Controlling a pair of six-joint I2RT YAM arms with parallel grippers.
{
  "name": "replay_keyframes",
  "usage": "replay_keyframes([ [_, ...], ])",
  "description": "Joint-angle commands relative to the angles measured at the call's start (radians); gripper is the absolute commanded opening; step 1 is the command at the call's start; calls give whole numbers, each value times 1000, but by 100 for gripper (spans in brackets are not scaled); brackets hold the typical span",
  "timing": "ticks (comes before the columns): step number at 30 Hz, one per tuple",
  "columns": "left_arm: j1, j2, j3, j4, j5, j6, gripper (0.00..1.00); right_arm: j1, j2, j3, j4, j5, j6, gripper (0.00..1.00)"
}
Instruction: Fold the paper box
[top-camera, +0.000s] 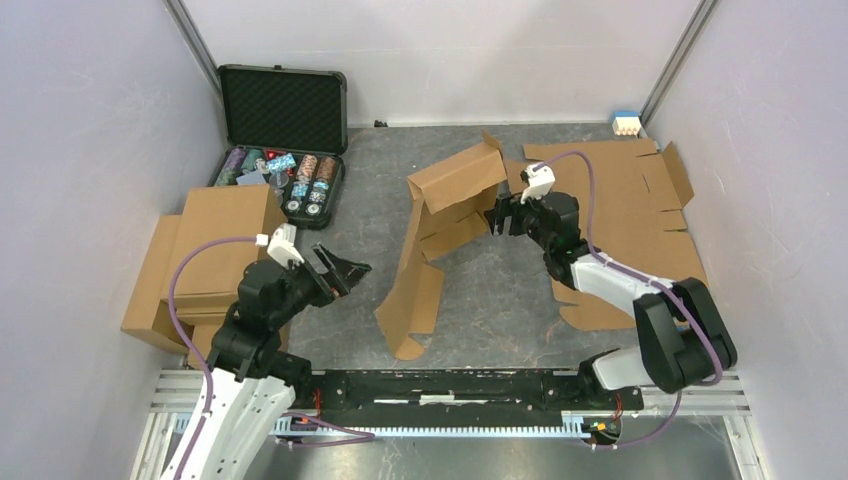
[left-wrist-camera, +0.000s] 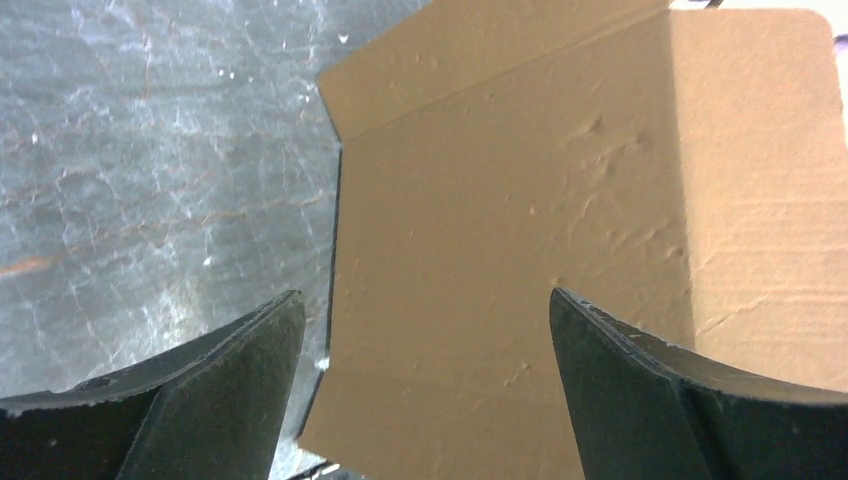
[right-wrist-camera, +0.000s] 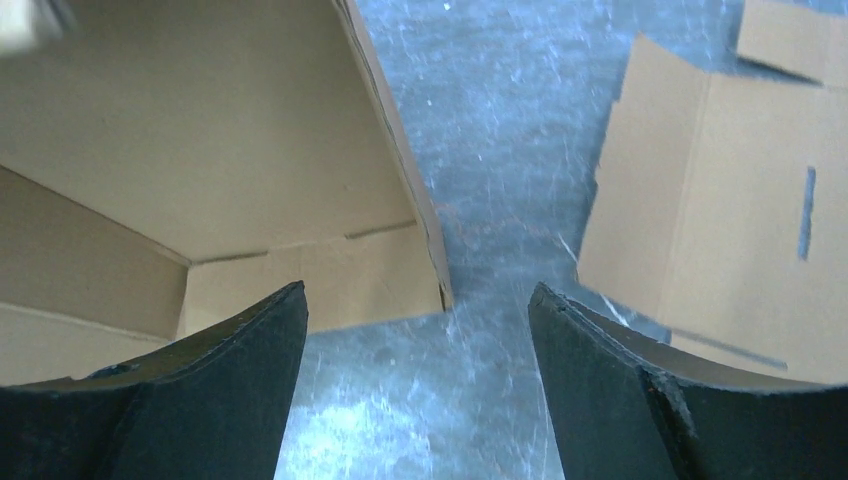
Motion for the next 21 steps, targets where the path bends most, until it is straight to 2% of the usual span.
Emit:
replay_keyframes([
  [1, -3, -55, 10, -133, 63, 16, 97, -6, 87, 110, 162, -48, -38, 84],
  [7, -3, -110, 67, -239, 106, 32, 96, -7, 186, 221, 154, 70, -31, 72],
  [13, -3, -116, 96, -279, 139, 48, 96, -8, 158, 218, 143, 39, 41, 36],
  [16, -3, -109, 112, -278, 139, 52, 96, -7, 102, 242, -12, 115, 112, 19],
  [18, -3, -100, 129, -283, 138, 55, 96, -7, 80, 301, -210, 202, 180, 10],
  [21, -3, -93, 171, -306, 123, 54, 96, -7, 47, 370, -418, 287, 294, 6],
])
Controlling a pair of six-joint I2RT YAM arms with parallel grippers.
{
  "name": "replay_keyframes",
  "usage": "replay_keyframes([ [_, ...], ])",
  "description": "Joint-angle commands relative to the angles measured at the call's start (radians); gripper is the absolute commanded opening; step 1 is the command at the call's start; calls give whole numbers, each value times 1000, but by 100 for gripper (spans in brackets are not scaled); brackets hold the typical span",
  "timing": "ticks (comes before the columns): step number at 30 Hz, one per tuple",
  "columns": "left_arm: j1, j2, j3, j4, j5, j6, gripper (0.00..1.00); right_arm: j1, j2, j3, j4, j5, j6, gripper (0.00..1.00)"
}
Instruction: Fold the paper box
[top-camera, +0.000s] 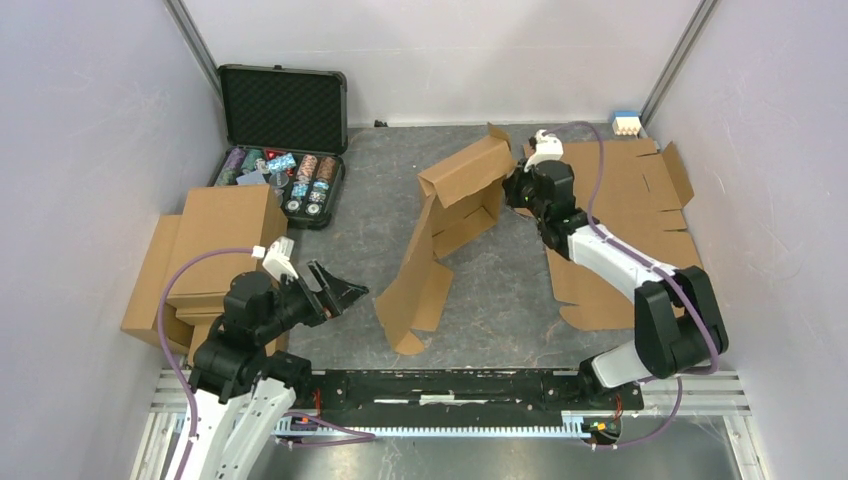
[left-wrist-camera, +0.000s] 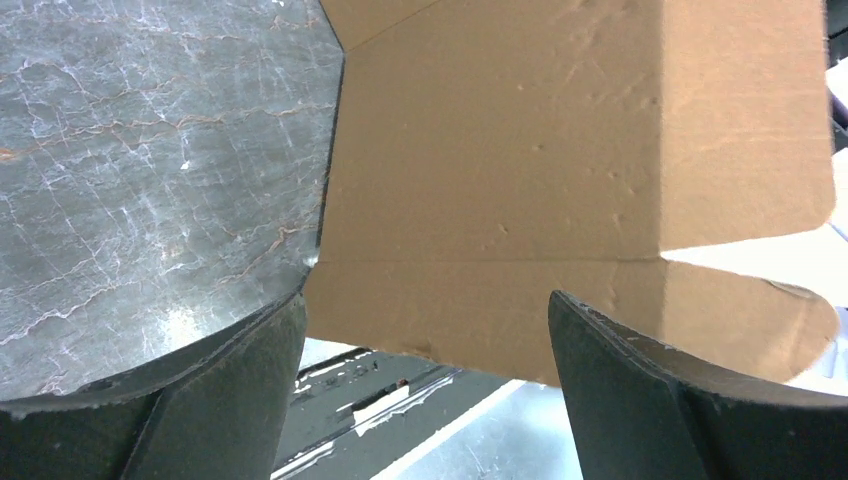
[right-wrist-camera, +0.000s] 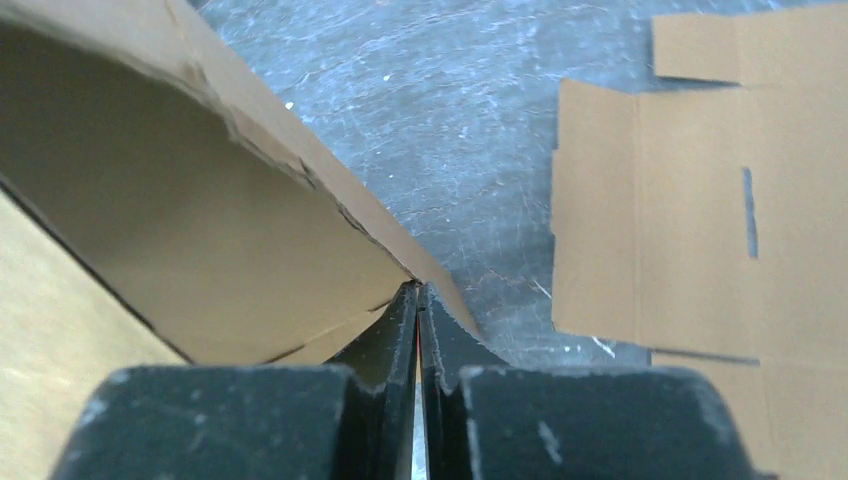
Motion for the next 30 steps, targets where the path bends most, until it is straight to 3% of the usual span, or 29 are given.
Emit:
replay_keyframes([
  [1, -2, 9, 94, -31, 15, 41, 96, -3, -90, 113, -322, 173, 198, 4],
  [7, -2, 9, 127, -54, 24, 48, 97, -4, -163, 134, -497, 218, 353, 0],
  [10, -3, 33, 123, -53, 88, 80, 96, -3, -173, 135, -514, 144, 343, 4],
  [13, -2, 13, 112, -59, 134, 103, 95, -3, -217, 13, -278, 33, 145, 31],
  [15, -2, -44, 102, -67, 134, 101, 94, -6, -245, -78, -141, -54, -7, 56],
  [17, -2, -88, 97, -75, 147, 104, 93, -6, -263, -152, -36, -68, -89, 81],
  [18, -2, -98, 100, -86, 150, 107, 93, -6, -266, -183, 13, -55, -117, 88],
  [23, -2, -68, 118, -151, 167, 156, 93, -6, -190, -237, 236, -66, -229, 89],
  [30, -2, -33, 132, -154, 153, 178, 94, -7, -15, -163, 433, -65, -281, 81],
])
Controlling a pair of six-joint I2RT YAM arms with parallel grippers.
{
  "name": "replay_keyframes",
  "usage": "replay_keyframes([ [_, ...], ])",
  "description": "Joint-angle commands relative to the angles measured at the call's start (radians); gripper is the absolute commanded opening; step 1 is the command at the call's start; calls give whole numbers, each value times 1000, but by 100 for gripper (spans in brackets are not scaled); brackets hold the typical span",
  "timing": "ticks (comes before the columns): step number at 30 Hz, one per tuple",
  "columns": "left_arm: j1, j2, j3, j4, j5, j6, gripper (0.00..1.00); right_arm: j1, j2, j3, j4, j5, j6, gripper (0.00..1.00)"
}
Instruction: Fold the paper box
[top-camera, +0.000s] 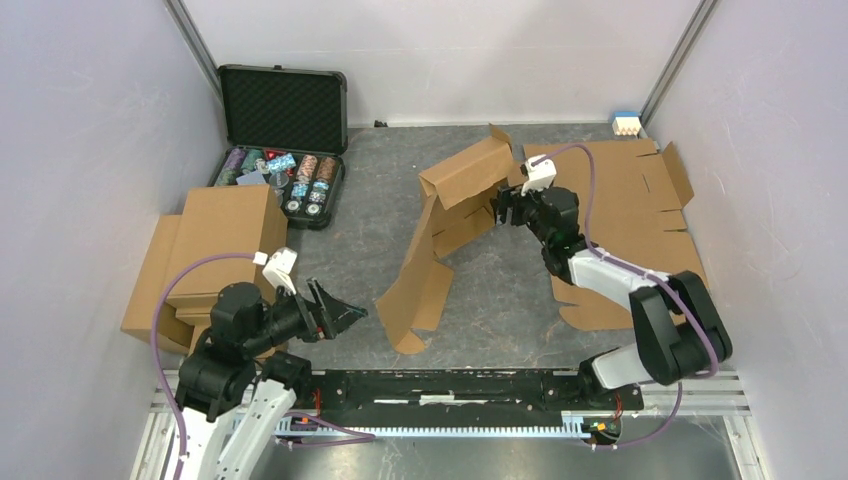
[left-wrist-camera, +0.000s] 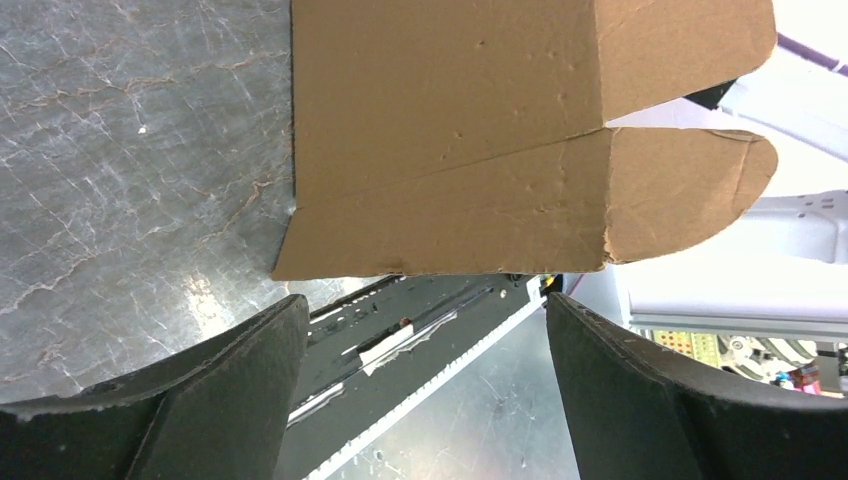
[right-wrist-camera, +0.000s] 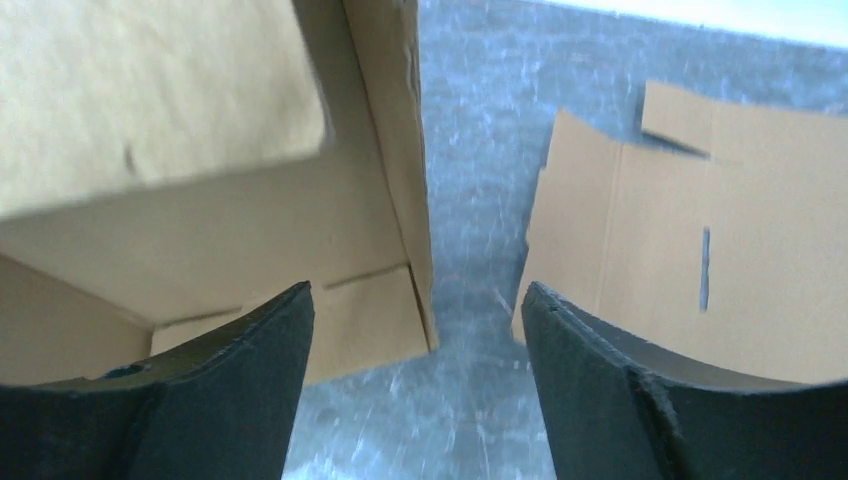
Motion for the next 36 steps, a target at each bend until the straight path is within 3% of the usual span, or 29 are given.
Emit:
replay_keyframes([
  [1, -1, 20, 37, -6, 24, 69, 95, -6, 80, 45, 279, -9, -65, 78],
  [4, -1, 11, 35, -6, 21, 60, 94, -9, 131, 61, 362, -18, -34, 61],
  [7, -1, -5, 40, -17, 14, 61, 94, -12, 143, 90, 369, -88, 22, 23],
  [9, -1, -11, 45, -30, -3, 75, 95, -12, 125, 93, 350, -93, 86, 7],
  [15, -1, 5, 51, -41, -16, 77, 95, -10, -7, 133, -16, -17, 287, 0],
  [21, -1, 10, 68, -52, -41, 80, 96, -10, -88, 276, -612, 117, 565, 0],
  [24, -1, 16, 64, -52, -41, 80, 96, -10, -166, 198, -663, 48, 718, 0],
  [29, -1, 18, 48, -46, -44, 82, 96, -1, -297, -72, -498, -219, 1096, 0],
  [30, 0, 16, 42, -38, -45, 82, 96, 13, -322, -137, -423, -252, 1177, 1],
  [32, -1, 16, 23, -16, -40, 70, 96, 60, -388, -225, -319, -273, 1280, 19],
  [33, -1, 18, 14, -2, -34, 64, 96, 93, -415, -248, -270, -269, 1294, 36],
  [34, -1, 20, 3, 10, -29, 56, 96, 117, -443, -248, -272, -263, 1297, 61],
  [36, -1, 28, -22, 30, -28, 43, 96, 151, -483, -218, -325, -277, 1264, 90],
])
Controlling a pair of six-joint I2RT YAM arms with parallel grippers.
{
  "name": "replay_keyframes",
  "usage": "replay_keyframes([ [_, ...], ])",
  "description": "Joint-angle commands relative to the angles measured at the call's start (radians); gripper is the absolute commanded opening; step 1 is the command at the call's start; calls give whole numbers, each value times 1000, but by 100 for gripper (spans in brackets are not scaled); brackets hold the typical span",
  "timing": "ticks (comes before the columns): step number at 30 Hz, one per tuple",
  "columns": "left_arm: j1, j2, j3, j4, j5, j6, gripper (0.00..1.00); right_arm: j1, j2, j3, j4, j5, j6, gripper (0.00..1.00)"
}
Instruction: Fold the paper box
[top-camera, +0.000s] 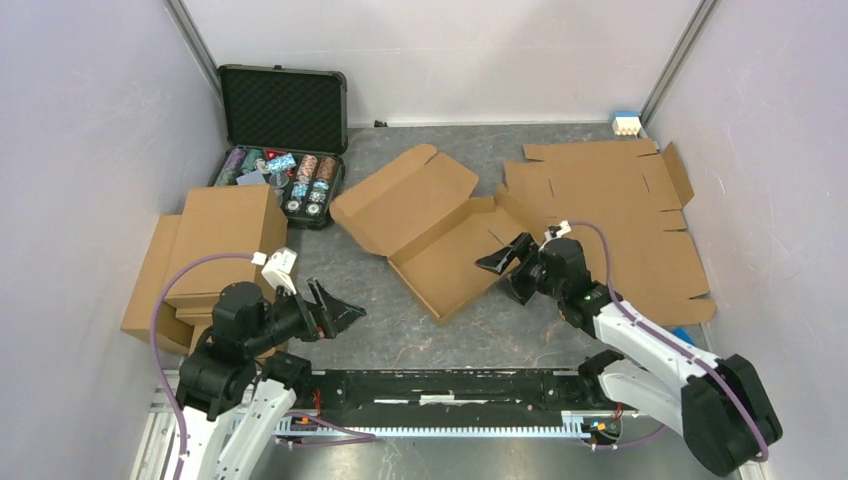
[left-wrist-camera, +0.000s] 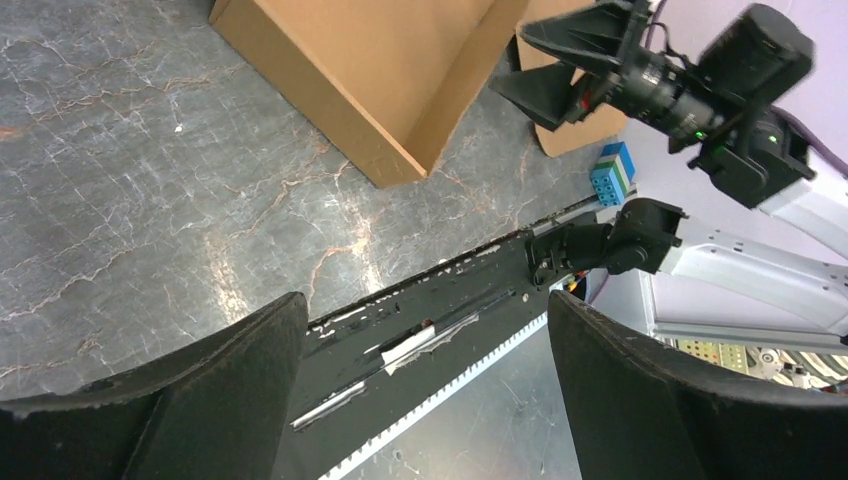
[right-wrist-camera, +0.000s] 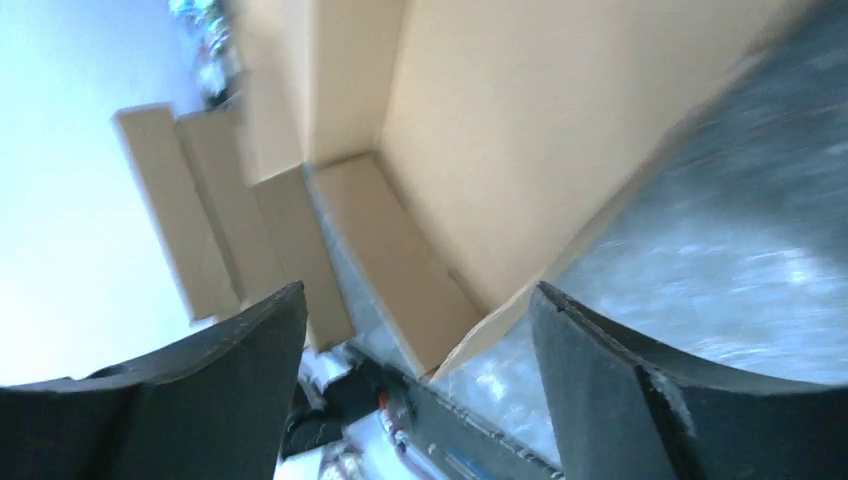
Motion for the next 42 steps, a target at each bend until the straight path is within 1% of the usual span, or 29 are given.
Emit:
replay_keyframes([
  [1, -1, 27, -48, 72, 12, -3, 96, 69, -118, 69, 59, -92, 86, 96],
  [2, -1, 34, -58, 75, -1, -11, 96, 68, -136, 100, -20, -89, 41, 98],
  [4, -1, 49, -76, 82, -22, -23, 96, 68, -187, 148, -151, -48, -56, 98],
  [6, -1, 69, -96, 87, -41, -36, 97, 68, -239, 178, -245, 11, -157, 98],
  [9, -1, 109, -141, 118, -30, -53, 96, 67, -298, 205, -326, 100, -374, 98],
  [12, -1, 150, -155, 132, -15, -59, 94, 68, -336, 208, -344, 157, -624, 98],
  [15, -1, 140, -156, 129, -44, -77, 93, 67, -343, 193, -318, 135, -910, 98],
  [17, -2, 129, -169, 132, -59, -99, 91, 68, -320, 192, -317, 158, -1025, 98],
  [19, -1, 130, -169, 132, -73, -107, 90, 67, -267, 202, -313, 143, -1094, 96],
  [21, -2, 136, -169, 143, -81, -120, 90, 68, -185, 219, -299, 96, -1116, 93],
  [23, -3, 148, -185, 186, -67, -155, 90, 67, -108, 243, -290, 71, -1120, 92],
  [26, -17, 177, -236, 314, -43, -237, 89, 68, -33, 255, -253, 105, -1101, 92],
  [28, -43, 208, -267, 388, -68, -281, 90, 67, -18, 239, -213, 123, -1086, 92],
  [31, -101, 289, -270, 450, -156, -312, 93, 68, -29, 207, -174, 144, -1063, 93],
  [33, -151, 358, -264, 482, -227, -341, 99, 68, -45, 190, -169, 157, -1065, 94],
  [37, -270, 531, -230, 560, -371, -427, 100, 67, -93, 157, -169, 226, -1072, 96],
  [39, -315, 629, -177, 542, -466, -478, 100, 67, -117, 145, -175, 250, -1075, 96],
  [42, -372, 768, -72, 451, -593, -547, 100, 67, -153, 141, -196, 281, -1082, 97],
])
